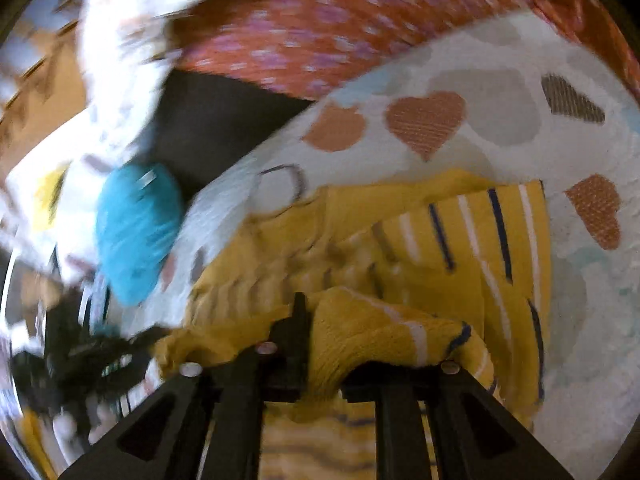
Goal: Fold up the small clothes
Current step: 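Fold the hem over toward the collar with both grippers and release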
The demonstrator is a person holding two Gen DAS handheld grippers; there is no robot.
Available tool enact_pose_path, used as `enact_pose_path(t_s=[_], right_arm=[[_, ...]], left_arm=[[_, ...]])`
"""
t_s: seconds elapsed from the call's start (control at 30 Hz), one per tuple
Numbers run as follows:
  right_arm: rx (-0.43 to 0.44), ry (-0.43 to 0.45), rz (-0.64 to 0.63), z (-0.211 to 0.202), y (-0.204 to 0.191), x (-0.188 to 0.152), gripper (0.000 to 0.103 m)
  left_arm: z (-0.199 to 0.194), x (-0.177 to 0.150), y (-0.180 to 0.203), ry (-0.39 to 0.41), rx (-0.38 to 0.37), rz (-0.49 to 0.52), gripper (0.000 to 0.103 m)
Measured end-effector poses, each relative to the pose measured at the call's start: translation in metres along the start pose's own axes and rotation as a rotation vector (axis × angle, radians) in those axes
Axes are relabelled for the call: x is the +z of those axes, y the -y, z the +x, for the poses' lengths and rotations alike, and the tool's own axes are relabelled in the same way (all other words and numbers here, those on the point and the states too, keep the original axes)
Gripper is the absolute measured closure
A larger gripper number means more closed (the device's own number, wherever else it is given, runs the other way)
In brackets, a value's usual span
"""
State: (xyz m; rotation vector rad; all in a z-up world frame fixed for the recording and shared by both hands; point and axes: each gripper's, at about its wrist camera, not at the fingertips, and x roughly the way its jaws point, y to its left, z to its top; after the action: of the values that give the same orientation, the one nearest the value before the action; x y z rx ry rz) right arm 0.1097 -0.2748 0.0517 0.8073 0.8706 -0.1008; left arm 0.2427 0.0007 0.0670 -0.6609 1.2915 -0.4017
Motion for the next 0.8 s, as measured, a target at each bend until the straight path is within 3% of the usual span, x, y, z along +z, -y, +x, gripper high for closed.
enact_pose_path(t_s=[0.07,0.17,0.33,0.4,0.47,0.57,0.63,0.7,0.73,0.77,0.8], right_arm=[[0.003,-0.013,0.080,0.017,0.014,0.012,0.069],[-0.003,0.012,0.052,0.020,0.013,0.019,0.056],[-0.049,0.066,-0.078,0.009,-0.019,0.017,0.050],[-0.040,0.061,-0.132,0.009,-0.042,0.010,0.053],[0.028,-0.021,-0.199,0.023,-0.075,-0.004,0.060],[0.124,-0.164,-0.263,0.055,-0.114,-0.022,0.060],[0.119,-0.226,-0.274,0.080,-0.133,-0.031,0.059],[0.052,-0.245,-0.275,0.106,-0.144,-0.037,0.058],[0.022,-0.231,-0.268,0.118,-0.150,-0.037,0.058],[0.008,-0.221,-0.265,0.125,-0.154,-0.036,0.058],[-0.012,-0.215,-0.269,0.132,-0.159,-0.033,0.063]], left_arm=[[-0.015,0.006,0.001,0.047,-0.024,0.039,0.072],[-0.039,0.000,-0.001,0.118,0.036,0.110,0.055],[-0.052,-0.029,-0.030,0.150,0.128,0.139,0.054],[-0.048,-0.044,-0.041,0.138,0.174,0.161,0.054],[-0.046,-0.055,-0.053,0.137,0.216,0.179,0.054],[-0.040,-0.059,-0.063,0.133,0.253,0.221,0.054],[-0.033,-0.059,-0.067,0.108,0.245,0.234,0.054],[-0.024,-0.064,-0.067,0.054,0.236,0.274,0.054],[-0.020,-0.066,-0.066,0.031,0.248,0.296,0.069],[-0.016,-0.069,-0.065,0.011,0.257,0.310,0.097],[-0.012,-0.070,-0.065,-0.020,0.260,0.317,0.097]])
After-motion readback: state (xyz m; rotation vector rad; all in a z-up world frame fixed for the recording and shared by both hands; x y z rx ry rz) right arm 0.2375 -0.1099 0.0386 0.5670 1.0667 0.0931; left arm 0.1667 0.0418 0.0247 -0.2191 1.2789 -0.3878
